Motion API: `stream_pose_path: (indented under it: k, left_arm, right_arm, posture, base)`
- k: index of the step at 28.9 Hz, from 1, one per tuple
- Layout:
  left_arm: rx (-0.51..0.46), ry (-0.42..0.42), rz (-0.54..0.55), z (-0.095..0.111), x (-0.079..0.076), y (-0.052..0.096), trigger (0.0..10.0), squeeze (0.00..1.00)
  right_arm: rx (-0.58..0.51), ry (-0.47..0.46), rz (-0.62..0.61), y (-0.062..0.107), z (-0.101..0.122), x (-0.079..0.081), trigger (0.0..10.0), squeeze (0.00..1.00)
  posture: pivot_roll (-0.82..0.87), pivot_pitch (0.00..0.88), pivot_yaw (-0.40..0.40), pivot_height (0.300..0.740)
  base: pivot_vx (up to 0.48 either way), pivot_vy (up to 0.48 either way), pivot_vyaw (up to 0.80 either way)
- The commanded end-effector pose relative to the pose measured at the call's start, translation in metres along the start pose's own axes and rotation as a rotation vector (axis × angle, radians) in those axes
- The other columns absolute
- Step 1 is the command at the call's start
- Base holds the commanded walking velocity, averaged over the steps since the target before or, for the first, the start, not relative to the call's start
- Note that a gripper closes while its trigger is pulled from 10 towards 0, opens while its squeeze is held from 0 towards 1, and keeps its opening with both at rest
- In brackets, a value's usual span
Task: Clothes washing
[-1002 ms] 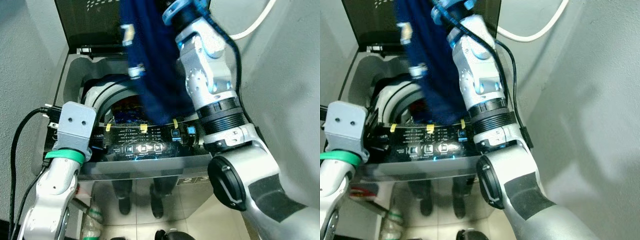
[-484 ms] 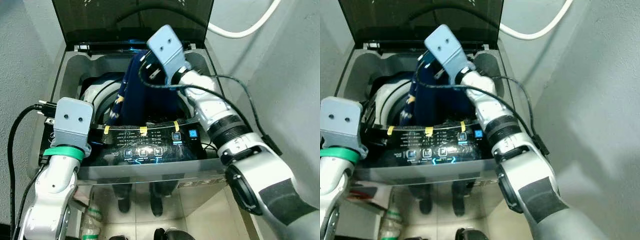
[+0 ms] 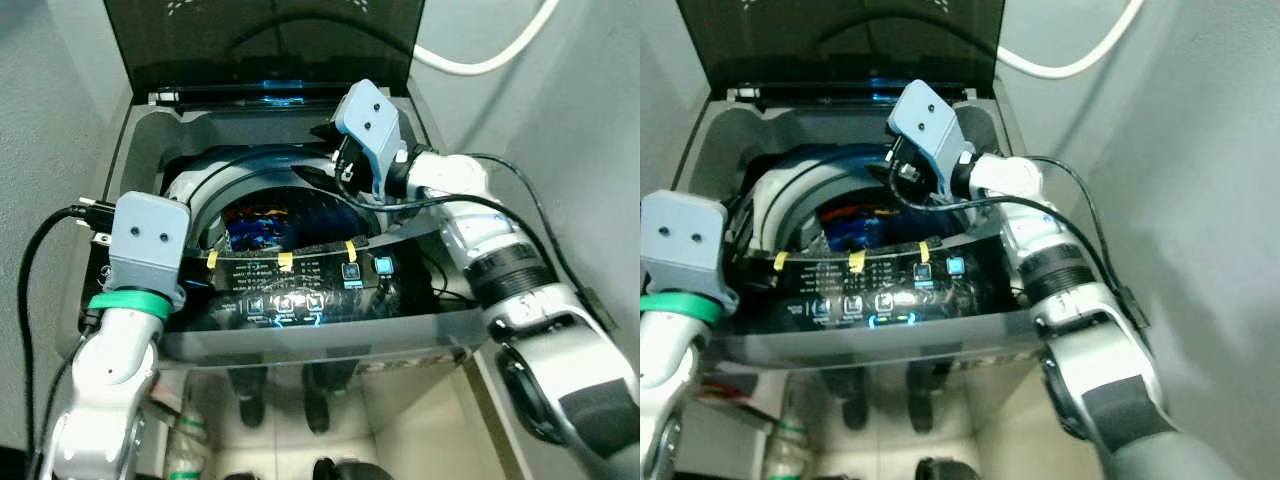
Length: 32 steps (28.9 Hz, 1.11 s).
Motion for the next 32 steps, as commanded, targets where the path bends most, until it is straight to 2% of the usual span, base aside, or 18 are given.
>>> stream_pose_path:
  k: [1,6,7,11,12,13,15,16,18,19,20,21,22,26,27,28,30,32]
  left_arm:
    - [0.001,-0.01,-0.006,0.0,0.0,0.0,10.0,0.0]
    - [-0.006,-0.011,-0.011,0.001,-0.001,-0.001,10.0,0.0]
    - [-0.011,-0.011,-0.014,0.002,-0.001,-0.002,10.0,0.0]
    - [-0.014,-0.012,-0.015,0.003,-0.001,-0.002,10.0,0.0]
    - [-0.019,-0.011,-0.013,0.004,-0.001,-0.004,10.0,0.0]
    - [-0.019,-0.011,-0.013,0.004,-0.001,-0.004,10.0,0.0]
    - [-0.037,0.003,-0.004,0.009,0.001,-0.012,10.0,0.0]
    - [-0.052,0.018,0.005,0.013,0.001,-0.018,10.0,0.0]
    - [-0.064,0.028,0.012,0.016,0.001,-0.023,10.0,0.0]
    - [-0.086,0.048,0.037,0.022,0.005,-0.032,10.0,0.0]
    - [-0.086,0.048,0.037,0.022,0.005,-0.032,10.0,0.0]
    - [-0.121,0.069,0.078,0.031,0.012,-0.048,10.0,0.0]
    - [-0.131,0.073,0.089,0.034,0.014,-0.052,10.0,0.0]
    - [-0.135,0.073,0.093,0.035,0.014,-0.054,10.0,0.0]
    - [-0.175,0.106,0.094,0.048,0.017,-0.066,10.0,0.0]
    - [-0.194,0.116,0.093,0.054,0.019,-0.072,10.0,0.0]
    - [-0.194,0.116,0.093,0.054,0.019,-0.072,10.0,0.0]
    - [-0.213,0.135,0.097,0.061,0.021,-0.08,10.0,0.0]
  right_arm:
    - [-0.131,-0.085,0.012,0.016,0.02,0.001,10.0,0.0]
    - [-0.269,-0.165,-0.051,0.035,0.04,-0.002,10.0,0.0]
    - [-0.331,-0.188,-0.083,0.043,0.049,-0.004,10.0,0.0]
    - [-0.372,-0.201,-0.094,0.05,0.055,-0.005,10.0,0.0]
    - [-0.479,-0.223,-0.148,0.065,0.07,-0.012,10.0,0.0]
    - [-0.479,-0.223,-0.148,0.065,0.07,-0.012,10.0,0.0]
    - [-0.712,-0.256,-0.282,0.098,0.097,-0.026,10.0,0.0]
    - [-0.734,-0.254,-0.381,0.104,0.096,-0.033,10.0,0.0]
    - [-0.719,-0.259,-0.446,0.105,0.093,-0.036,10.0,0.0]
    - [-0.648,-0.271,-0.612,0.094,0.078,-0.047,10.0,0.0]
    - [-0.648,-0.271,-0.612,0.094,0.078,-0.047,10.0,0.0]
    - [-0.516,-0.251,-0.884,0.077,0.057,-0.062,10.0,0.0]
    - [-0.482,-0.241,-0.959,0.073,0.052,-0.064,10.0,0.0]
    - [-0.463,-0.244,-0.999,0.073,0.05,-0.065,10.0,0.0]
    - [-0.432,-0.166,-1.039,0.049,0.053,-0.054,10.0,0.0]
    - [-0.43,-0.151,-1.043,0.038,0.055,-0.048,10.0,0.0]
    - [-0.43,-0.151,-1.043,0.038,0.055,-0.048,10.0,0.0]
    - [-0.433,-0.154,-1.039,0.026,0.057,-0.042,10.0,0.0]
  posture:
    - [0.1,0.043,0.036,0.74]
    - [0.09,0.044,0.038,0.74]
    - [0.09,0.046,0.041,0.74]
    - [0.09,0.046,0.041,0.74]
    - [0.09,0.046,0.047,0.74]
    - [0.09,0.046,0.047,0.74]
    - [0.08,0.041,0.057,0.74]
    - [0.08,0.04,0.057,0.74]
    - [0.08,0.04,0.057,0.74]
    - [0.08,0.036,0.056,0.74]
    - [0.08,0.036,0.056,0.74]
    - [0.07,0.031,0.052,0.74]
    - [0.07,0.031,0.052,0.74]
    - [0.07,0.03,0.052,0.74]
    - [0.08,0.027,0.045,0.74]
    - [0.08,0.027,0.042,0.74]
    - [0.08,0.027,0.042,0.74]
    - [0.07,0.027,0.036,0.74]
  base:
    - [0.0,0.0,0.0]
    - [0.0,0.0,0.0]
    - [0.0,0.0,0.0]
    - [0.0,0.0,0.0]
    - [0.0,0.0,0.0]
    - [0.0,0.0,0.0]
    - [0.0,0.0,0.0]
    - [0.0,0.0,0.0]
    - [0.0,0.0,0.0]
    - [0.0,0.0,0.0]
    - [0.0,0.0,0.0]
    - [0.0,0.0,0.0]
    - [0.0,0.0,0.0]
    - [0.0,0.0,0.0]
    - [0.0,0.0,0.0]
    - [0.0,0.0,0.0]
    - [0.0,0.0,0.0]
    - [0.0,0.0,0.0]
Point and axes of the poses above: a point about 5 cm out from each wrist's last joint towards the gripper, its own y axis pointing back from the gripper into the wrist, its own z axis along the axis of the wrist's last joint, x = y × z, the point moved 3 cm from there along -y, pointing out of the wrist towards the gripper, and after that the axes turned 3 degrees about y, right-handed, at the moved point
